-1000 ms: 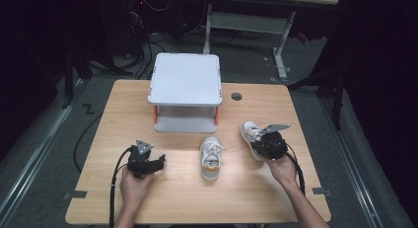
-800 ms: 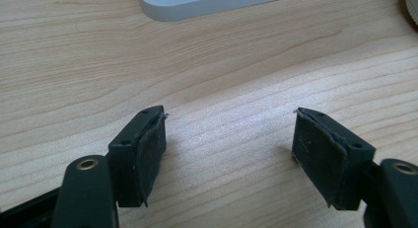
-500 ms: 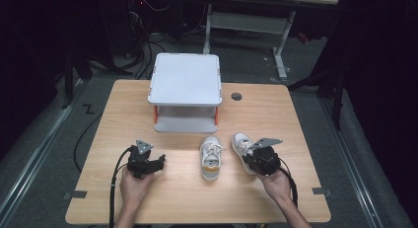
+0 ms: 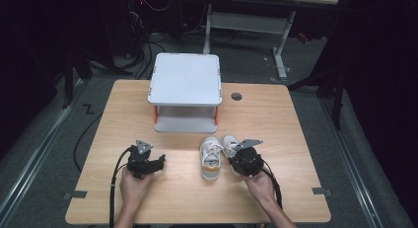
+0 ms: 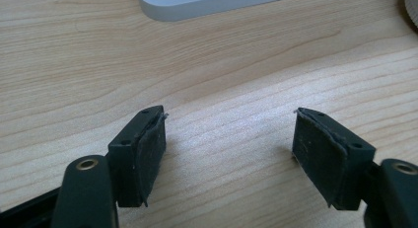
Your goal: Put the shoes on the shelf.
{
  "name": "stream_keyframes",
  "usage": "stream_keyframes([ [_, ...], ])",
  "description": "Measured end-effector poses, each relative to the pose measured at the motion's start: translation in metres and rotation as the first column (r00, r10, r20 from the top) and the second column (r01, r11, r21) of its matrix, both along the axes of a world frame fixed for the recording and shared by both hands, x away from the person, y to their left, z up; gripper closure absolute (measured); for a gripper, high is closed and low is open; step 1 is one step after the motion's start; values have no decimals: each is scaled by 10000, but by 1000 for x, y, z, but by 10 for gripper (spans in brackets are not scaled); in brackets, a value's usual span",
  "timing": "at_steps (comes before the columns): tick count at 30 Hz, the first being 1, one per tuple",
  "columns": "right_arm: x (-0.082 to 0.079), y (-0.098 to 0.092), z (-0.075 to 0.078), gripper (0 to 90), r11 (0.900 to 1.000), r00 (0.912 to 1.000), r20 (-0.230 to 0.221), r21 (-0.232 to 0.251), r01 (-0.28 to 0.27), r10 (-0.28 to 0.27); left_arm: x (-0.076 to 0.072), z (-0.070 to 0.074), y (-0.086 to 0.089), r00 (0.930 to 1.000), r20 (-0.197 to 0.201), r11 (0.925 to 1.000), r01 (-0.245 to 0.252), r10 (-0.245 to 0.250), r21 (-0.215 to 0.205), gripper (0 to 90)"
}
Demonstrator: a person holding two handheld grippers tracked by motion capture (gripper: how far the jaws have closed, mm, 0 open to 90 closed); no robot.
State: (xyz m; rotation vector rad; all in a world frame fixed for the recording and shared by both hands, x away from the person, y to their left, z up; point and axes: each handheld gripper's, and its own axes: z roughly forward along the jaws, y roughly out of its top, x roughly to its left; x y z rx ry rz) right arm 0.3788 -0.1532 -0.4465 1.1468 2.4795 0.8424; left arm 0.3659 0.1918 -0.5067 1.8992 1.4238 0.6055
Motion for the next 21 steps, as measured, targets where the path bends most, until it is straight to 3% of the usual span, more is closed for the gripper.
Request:
stream_keyframes([
  [12,1,3,-3,748,9955,9983,-557,938,-96,149,0,0,0,10000,-4,10000,3,-3,19,292],
  [21,3,6,-2,681,9915,9974,-659,1285,-213,300,0,0,0,10000,-13,10000,7,-7,48,292],
])
